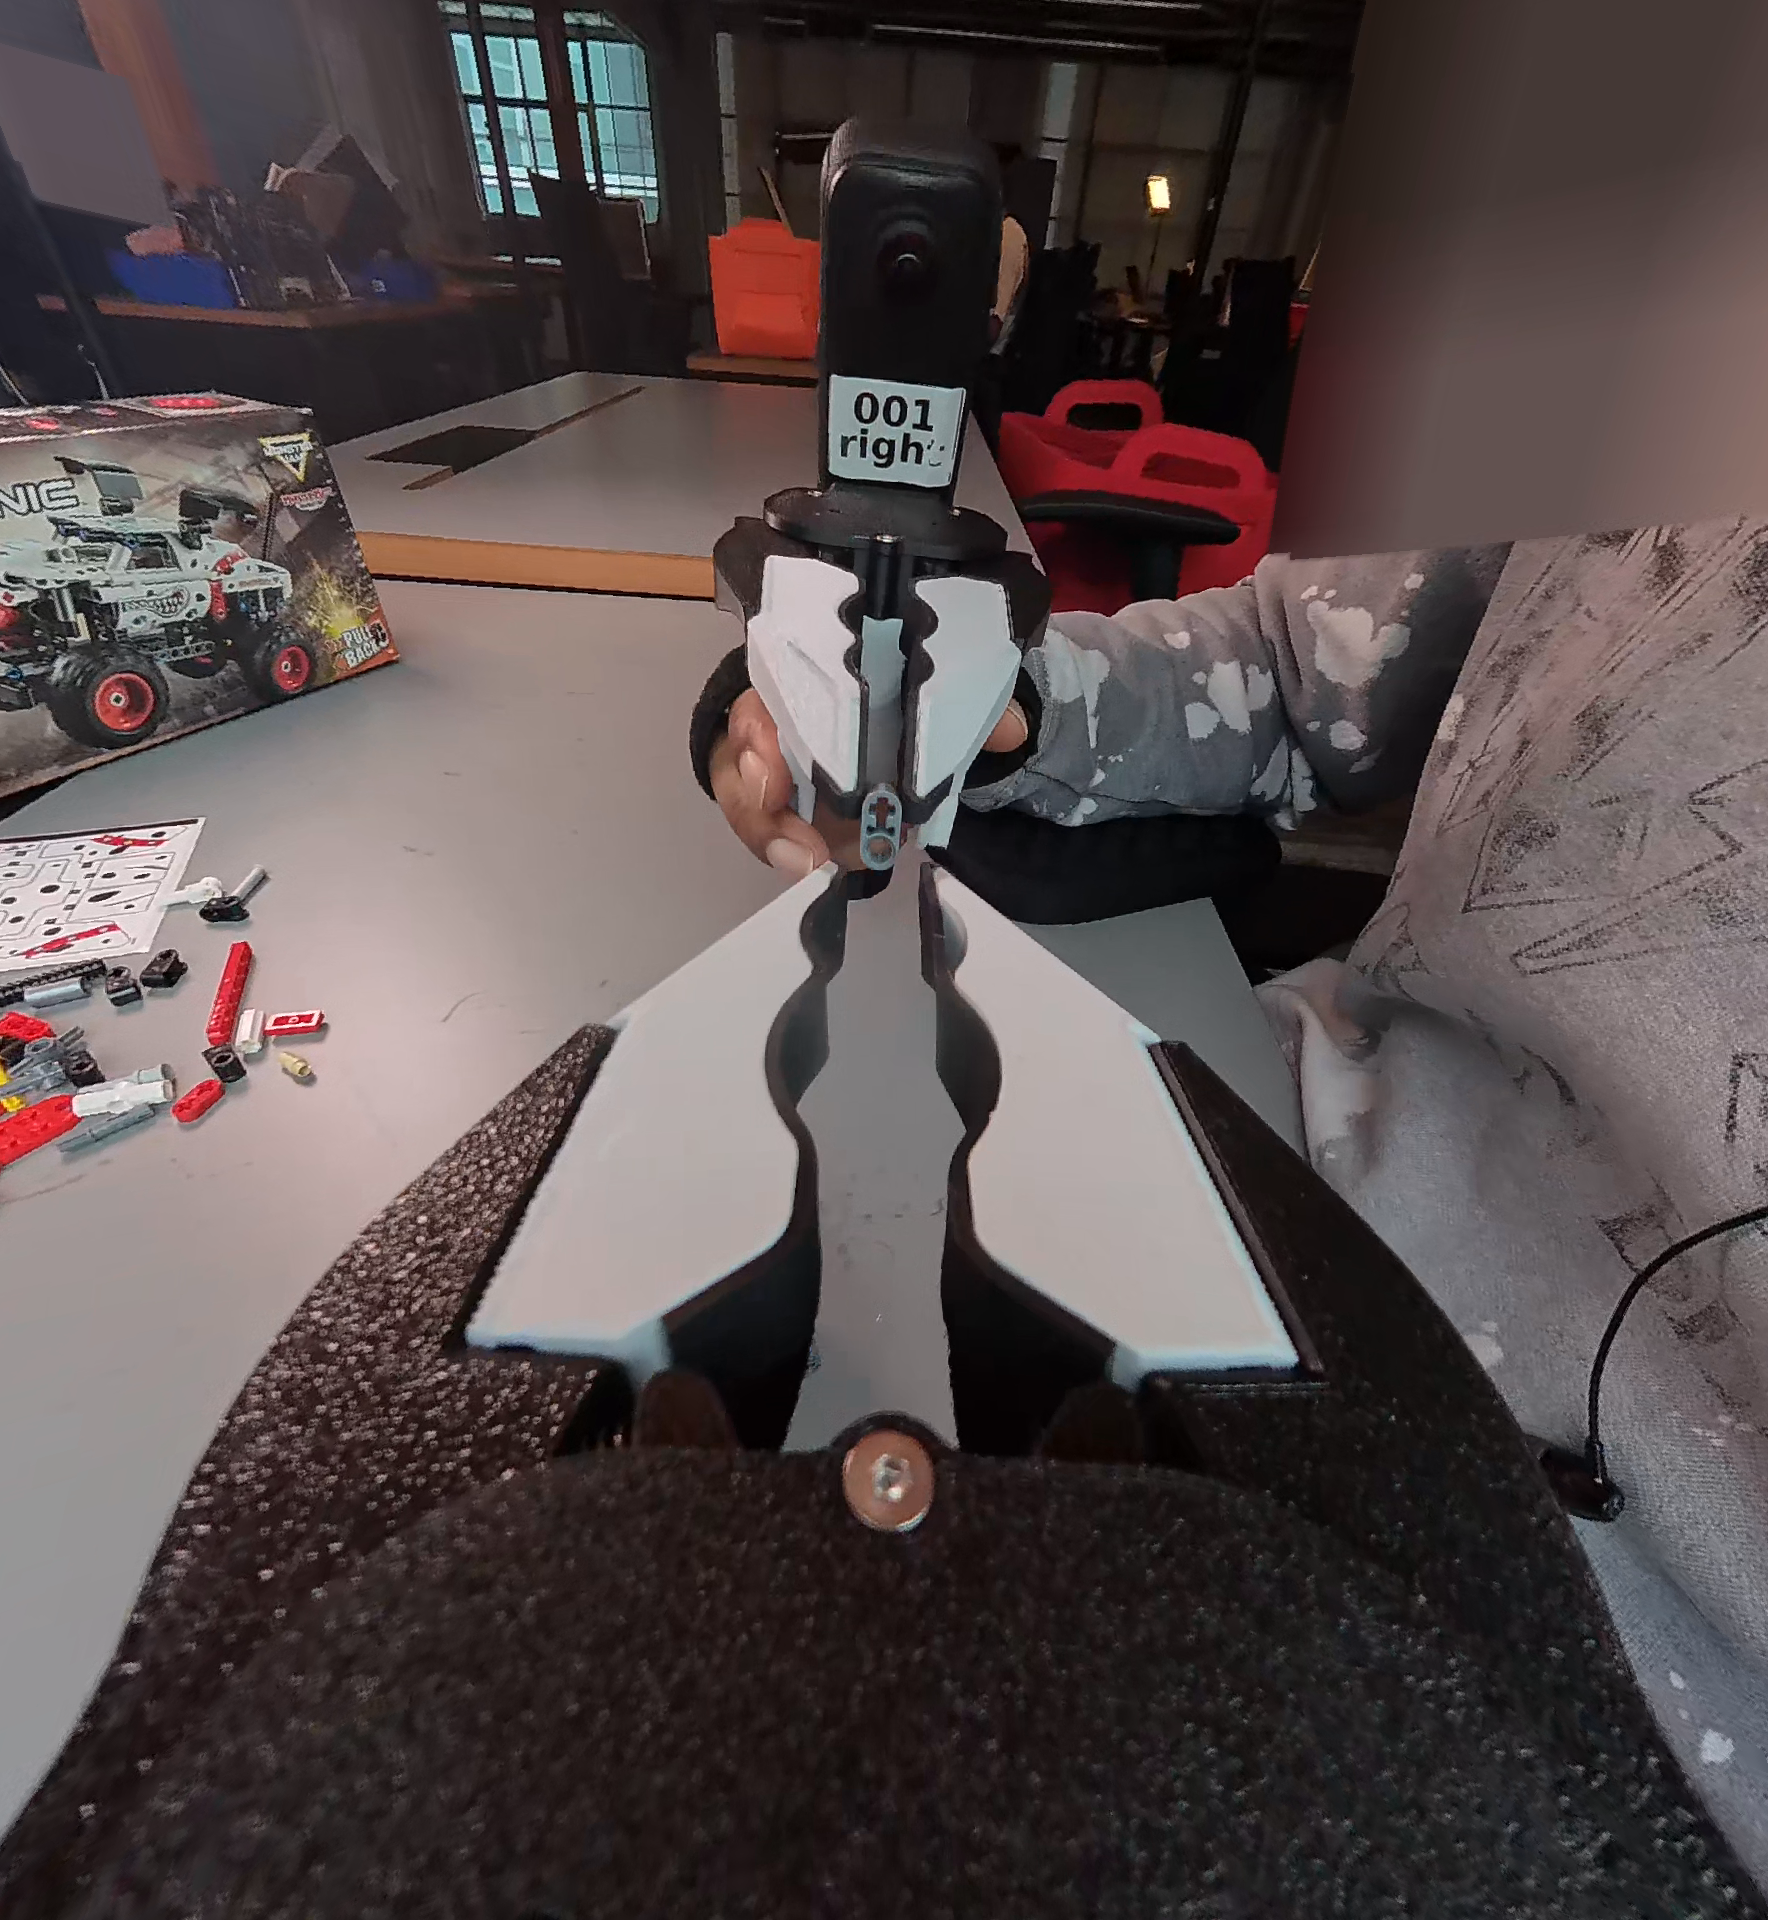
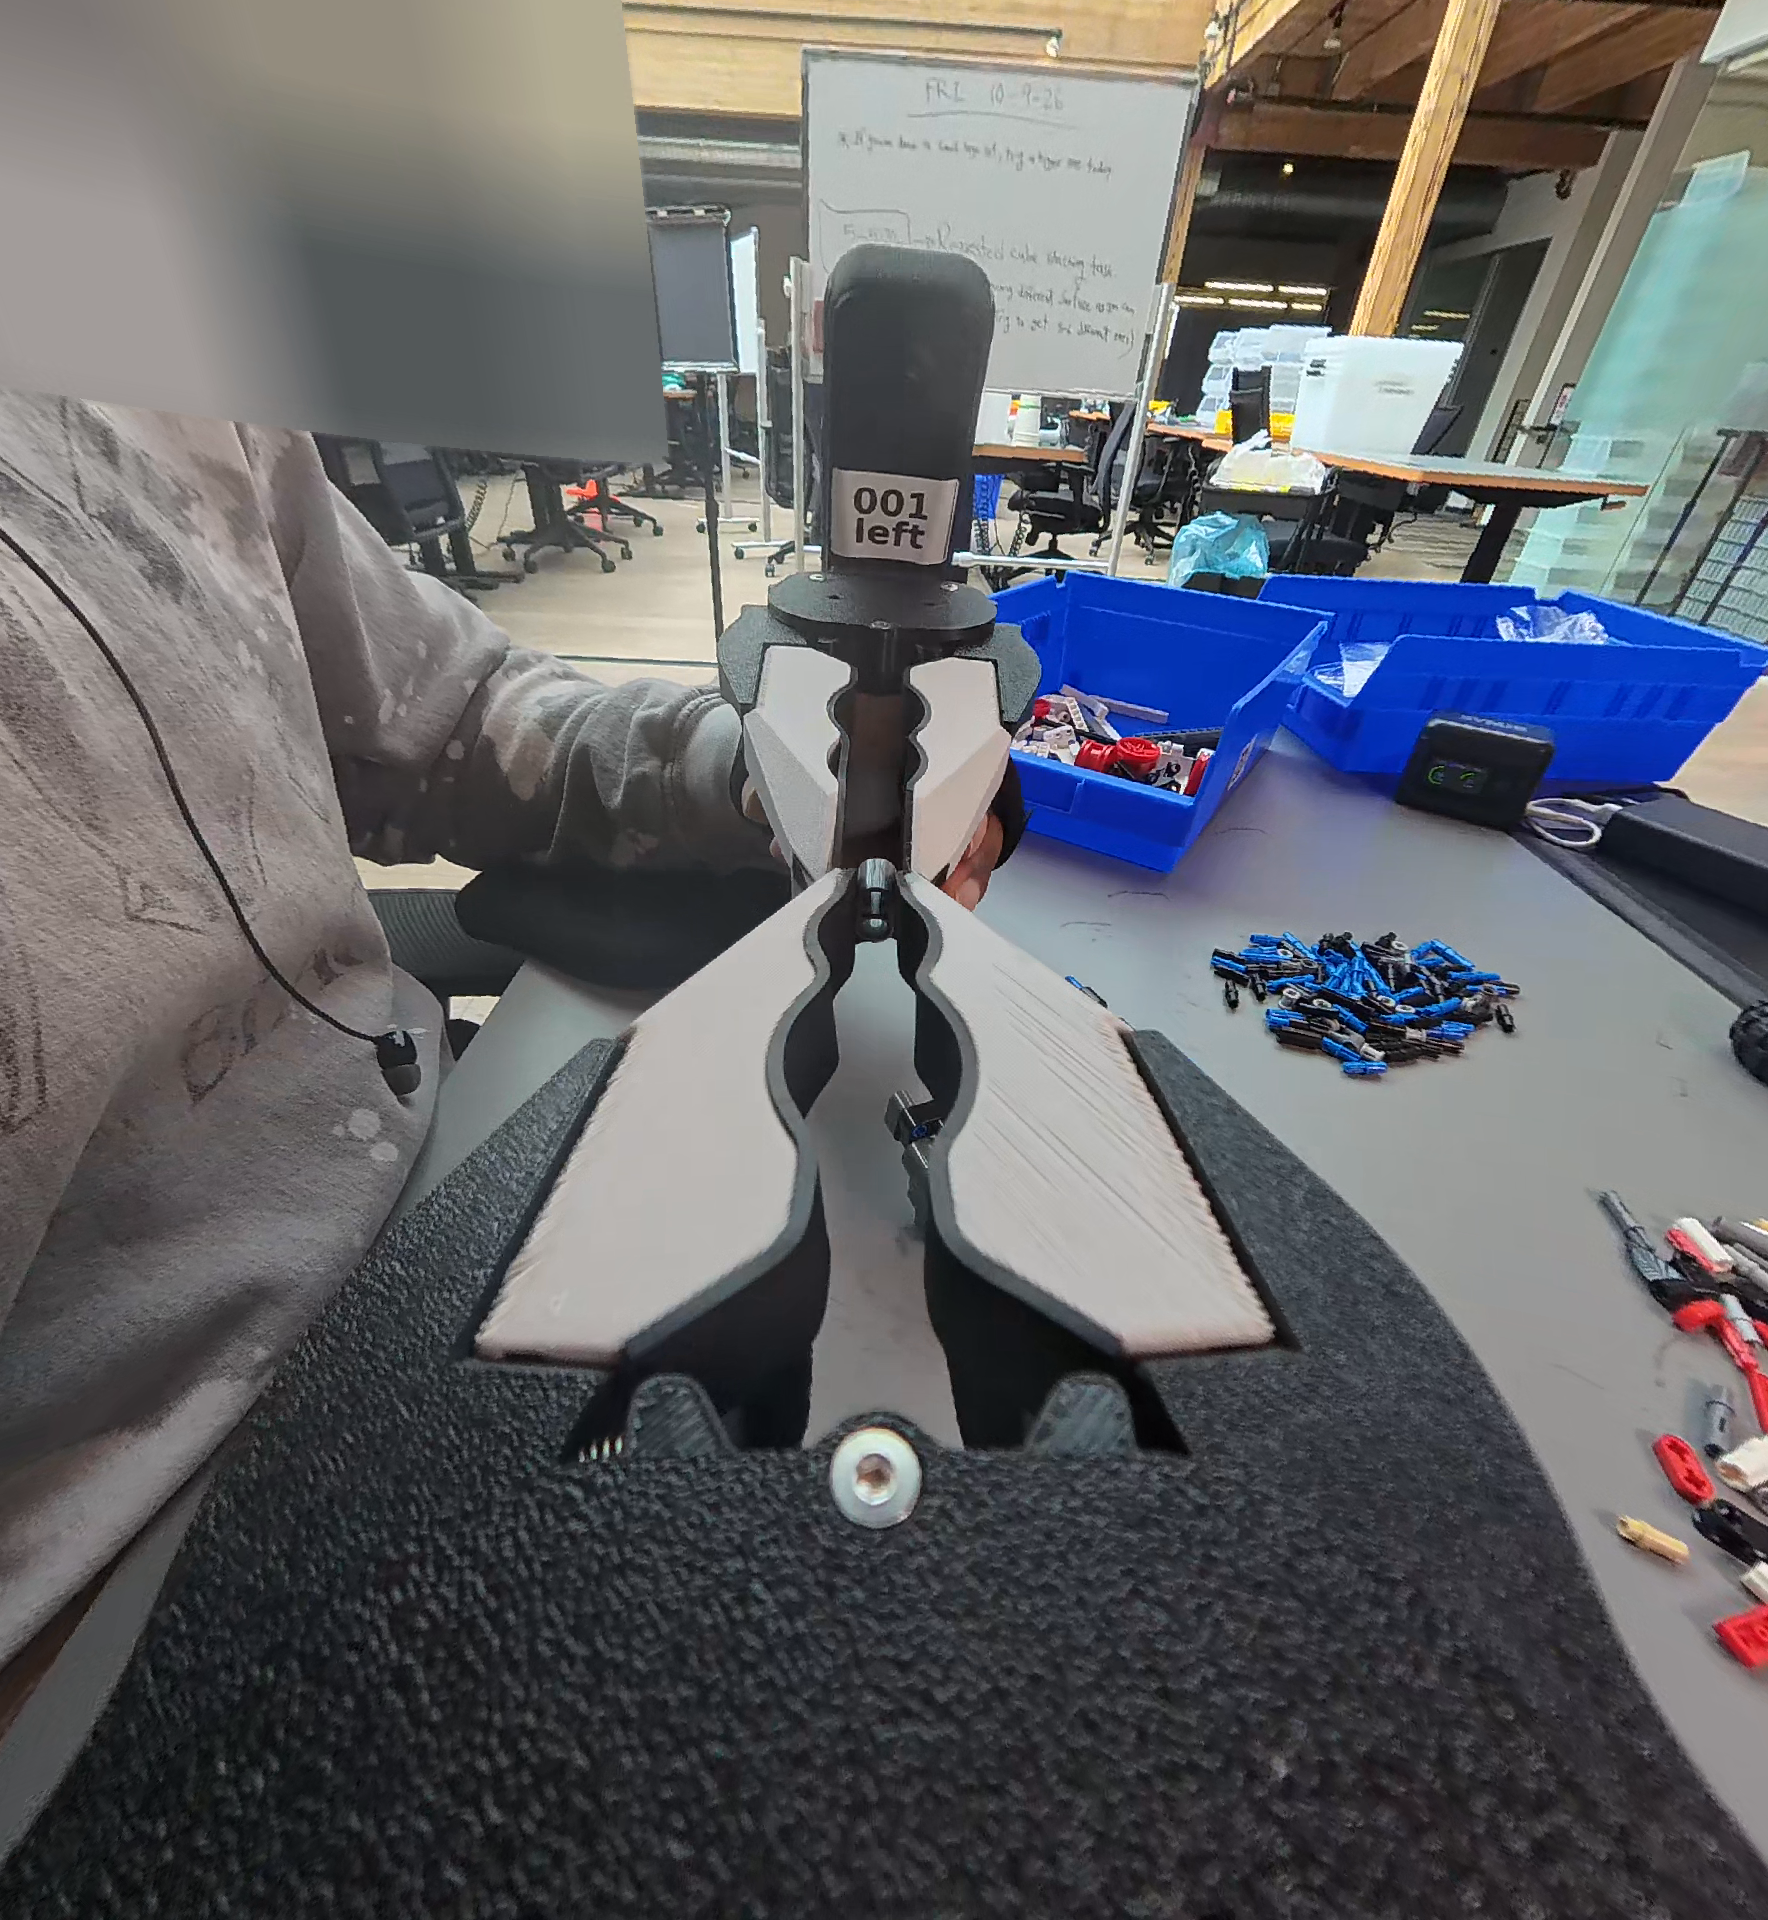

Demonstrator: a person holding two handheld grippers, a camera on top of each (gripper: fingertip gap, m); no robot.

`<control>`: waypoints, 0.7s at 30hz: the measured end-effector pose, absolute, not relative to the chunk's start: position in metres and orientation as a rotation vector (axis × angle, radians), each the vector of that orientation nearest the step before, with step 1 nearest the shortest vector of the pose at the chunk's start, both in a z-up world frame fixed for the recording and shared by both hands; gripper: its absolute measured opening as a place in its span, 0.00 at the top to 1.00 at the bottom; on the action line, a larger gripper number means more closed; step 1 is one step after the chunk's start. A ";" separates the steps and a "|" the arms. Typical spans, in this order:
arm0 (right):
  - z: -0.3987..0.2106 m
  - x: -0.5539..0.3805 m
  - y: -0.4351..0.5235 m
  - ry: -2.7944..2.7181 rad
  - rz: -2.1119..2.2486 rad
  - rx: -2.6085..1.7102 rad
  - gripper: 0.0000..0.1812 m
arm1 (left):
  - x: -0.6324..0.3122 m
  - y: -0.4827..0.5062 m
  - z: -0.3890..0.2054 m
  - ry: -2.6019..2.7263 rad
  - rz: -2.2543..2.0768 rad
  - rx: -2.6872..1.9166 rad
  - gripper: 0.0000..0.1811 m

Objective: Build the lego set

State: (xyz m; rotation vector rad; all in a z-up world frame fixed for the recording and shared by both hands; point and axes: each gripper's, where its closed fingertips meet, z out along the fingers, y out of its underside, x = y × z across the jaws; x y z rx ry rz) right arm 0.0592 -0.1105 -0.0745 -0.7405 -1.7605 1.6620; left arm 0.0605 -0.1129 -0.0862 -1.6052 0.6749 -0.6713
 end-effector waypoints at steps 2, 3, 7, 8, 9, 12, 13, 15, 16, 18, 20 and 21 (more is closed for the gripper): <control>-0.074 0.059 -0.113 -1.755 1.680 -0.739 0.96 | 0.063 -0.111 -0.087 0.671 -0.670 -1.617 0.93; -0.074 0.059 -0.114 -1.756 1.682 -0.738 0.96 | 0.063 -0.111 -0.088 0.670 -0.668 -1.622 0.94; -0.073 0.058 -0.116 -1.747 1.695 -0.738 0.96 | 0.066 -0.111 -0.087 0.671 -0.667 -1.615 0.97; -0.072 0.058 -0.116 -1.739 1.701 -0.741 0.96 | 0.065 -0.111 -0.085 0.671 -0.657 -1.609 0.97; -0.071 0.058 -0.115 -1.730 1.707 -0.745 0.96 | 0.065 -0.111 -0.085 0.671 -0.649 -1.603 0.97; -0.071 0.057 -0.116 -1.721 1.723 -0.756 0.96 | 0.064 -0.110 -0.084 0.671 -0.633 -1.593 0.97; -0.071 0.057 -0.116 -1.720 1.730 -0.756 0.96 | 0.064 -0.111 -0.083 0.672 -0.632 -1.589 0.97; -0.071 0.057 -0.116 -1.720 1.728 -0.756 0.96 | 0.064 -0.110 -0.083 0.670 -0.634 -1.587 0.97; -0.071 0.057 -0.116 -1.723 1.724 -0.755 0.95 | 0.064 -0.111 -0.083 0.669 -0.635 -1.584 0.97; -0.072 0.057 -0.116 -1.726 1.722 -0.755 0.95 | 0.064 -0.111 -0.082 0.673 -0.635 -1.581 0.97; -0.072 0.057 -0.117 -1.728 1.722 -0.753 0.95 | 0.065 -0.111 -0.083 0.676 -0.636 -1.584 0.97; -0.072 0.057 -0.117 -1.729 1.721 -0.751 0.95 | 0.065 -0.111 -0.083 0.675 -0.638 -1.583 0.97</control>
